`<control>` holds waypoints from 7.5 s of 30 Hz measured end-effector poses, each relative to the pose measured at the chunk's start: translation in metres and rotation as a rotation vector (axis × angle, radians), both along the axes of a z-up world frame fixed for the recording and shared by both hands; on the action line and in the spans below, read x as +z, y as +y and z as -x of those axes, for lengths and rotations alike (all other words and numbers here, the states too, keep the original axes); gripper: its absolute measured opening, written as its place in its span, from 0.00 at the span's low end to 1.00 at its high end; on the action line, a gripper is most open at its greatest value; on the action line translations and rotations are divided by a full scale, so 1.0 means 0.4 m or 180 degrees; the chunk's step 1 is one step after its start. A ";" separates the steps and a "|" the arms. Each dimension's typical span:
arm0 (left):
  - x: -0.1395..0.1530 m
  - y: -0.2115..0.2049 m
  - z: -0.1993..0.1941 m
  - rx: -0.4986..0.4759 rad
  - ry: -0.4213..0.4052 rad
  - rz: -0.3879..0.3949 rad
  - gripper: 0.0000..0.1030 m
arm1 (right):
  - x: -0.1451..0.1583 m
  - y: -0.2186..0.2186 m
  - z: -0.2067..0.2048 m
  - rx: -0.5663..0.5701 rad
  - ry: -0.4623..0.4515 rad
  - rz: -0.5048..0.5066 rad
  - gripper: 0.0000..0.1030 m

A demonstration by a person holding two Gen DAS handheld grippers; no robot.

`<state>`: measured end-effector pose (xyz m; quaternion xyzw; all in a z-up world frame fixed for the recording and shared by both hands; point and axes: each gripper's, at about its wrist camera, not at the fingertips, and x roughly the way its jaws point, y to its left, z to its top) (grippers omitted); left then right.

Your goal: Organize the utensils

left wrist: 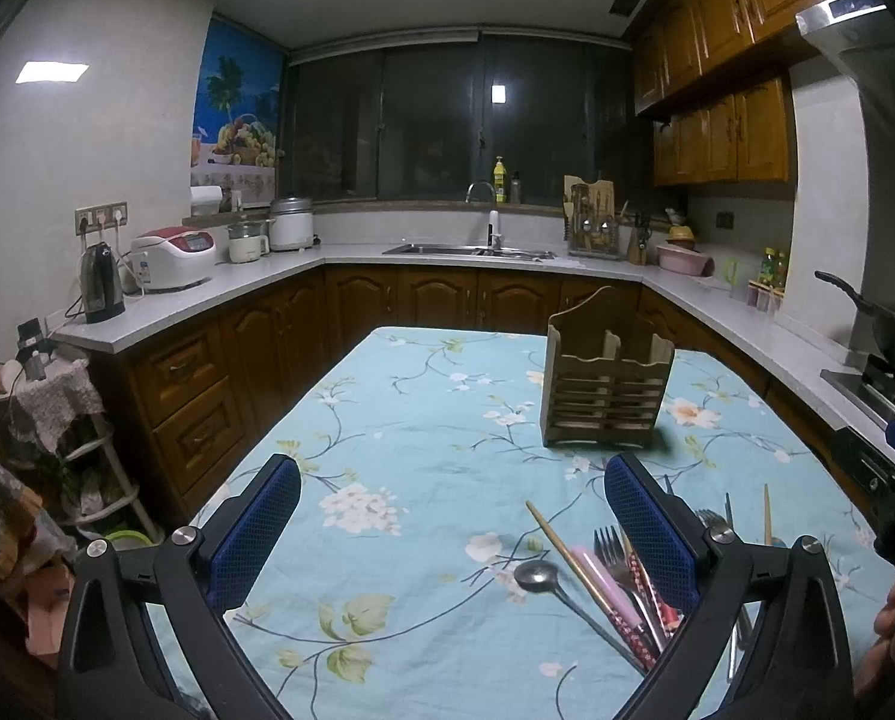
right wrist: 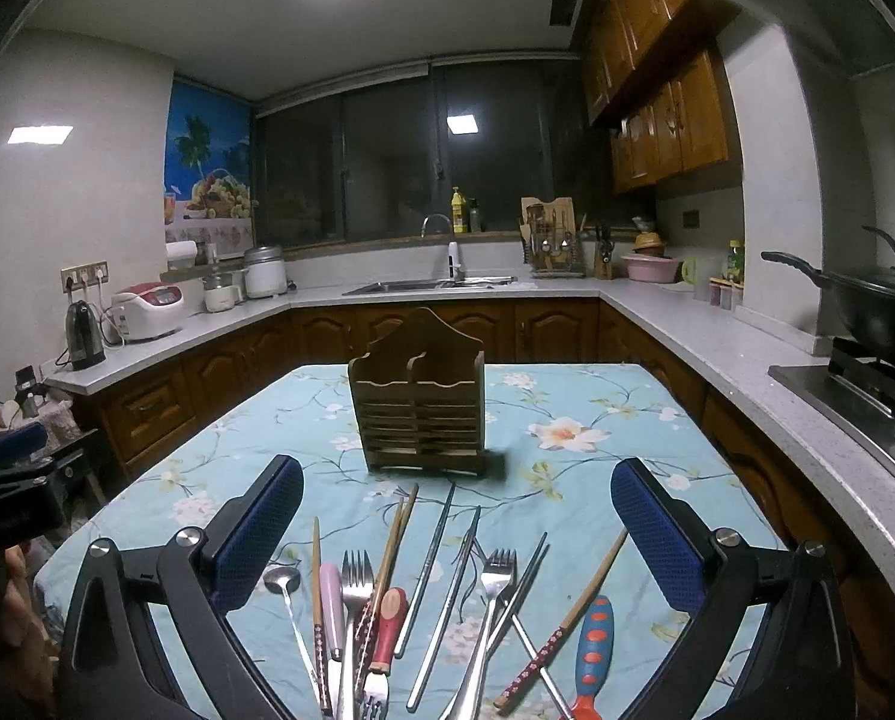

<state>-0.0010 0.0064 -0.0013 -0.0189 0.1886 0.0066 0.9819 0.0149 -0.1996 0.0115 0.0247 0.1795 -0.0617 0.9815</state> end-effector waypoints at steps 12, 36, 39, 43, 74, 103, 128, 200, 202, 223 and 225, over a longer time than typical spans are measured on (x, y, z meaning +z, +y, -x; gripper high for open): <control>-0.005 -0.001 -0.006 0.0004 0.0020 0.0003 0.99 | 0.000 0.002 0.000 -0.0001 0.0004 0.0001 1.00; -0.026 0.022 -0.125 -0.0100 0.0528 0.0146 0.99 | -0.042 -0.037 -0.057 -0.0017 0.0284 -0.0090 1.00; -0.037 0.022 -0.153 -0.0137 0.0670 0.0169 0.99 | -0.062 -0.058 -0.071 -0.0028 0.0447 -0.0160 1.00; -0.050 0.030 -0.194 -0.0113 0.0880 0.0208 0.99 | -0.095 -0.091 -0.088 -0.0115 0.0661 -0.0244 1.00; -0.231 -0.086 -0.657 -0.0443 0.2137 0.0082 0.75 | -0.308 -0.379 -0.308 -0.0729 0.1937 -0.0861 0.62; -0.297 -0.109 -0.730 -0.0673 0.2297 0.0007 0.04 | -0.353 -0.367 -0.436 -0.0597 0.2185 -0.0726 0.06; -0.251 -0.020 -0.703 -0.0667 0.2515 0.0558 0.33 | -0.246 -0.282 -0.405 -0.0278 0.1828 -0.0877 0.05; 0.217 0.103 -0.400 -0.0957 0.0673 0.0889 0.02 | 0.057 -0.175 -0.345 0.0230 0.0451 -0.0927 0.05; 0.220 0.101 -0.412 -0.0944 0.0614 0.0883 0.02 | 0.060 -0.177 -0.353 0.0229 0.0410 -0.0928 0.05; 0.216 0.042 -0.664 -0.0863 -0.0099 0.0887 0.02 | 0.163 -0.205 -0.561 0.0240 -0.0515 -0.0904 0.05; 0.204 0.034 -0.688 -0.0859 -0.0123 0.0897 0.02 | 0.169 -0.210 -0.586 0.0169 -0.0635 -0.0907 0.05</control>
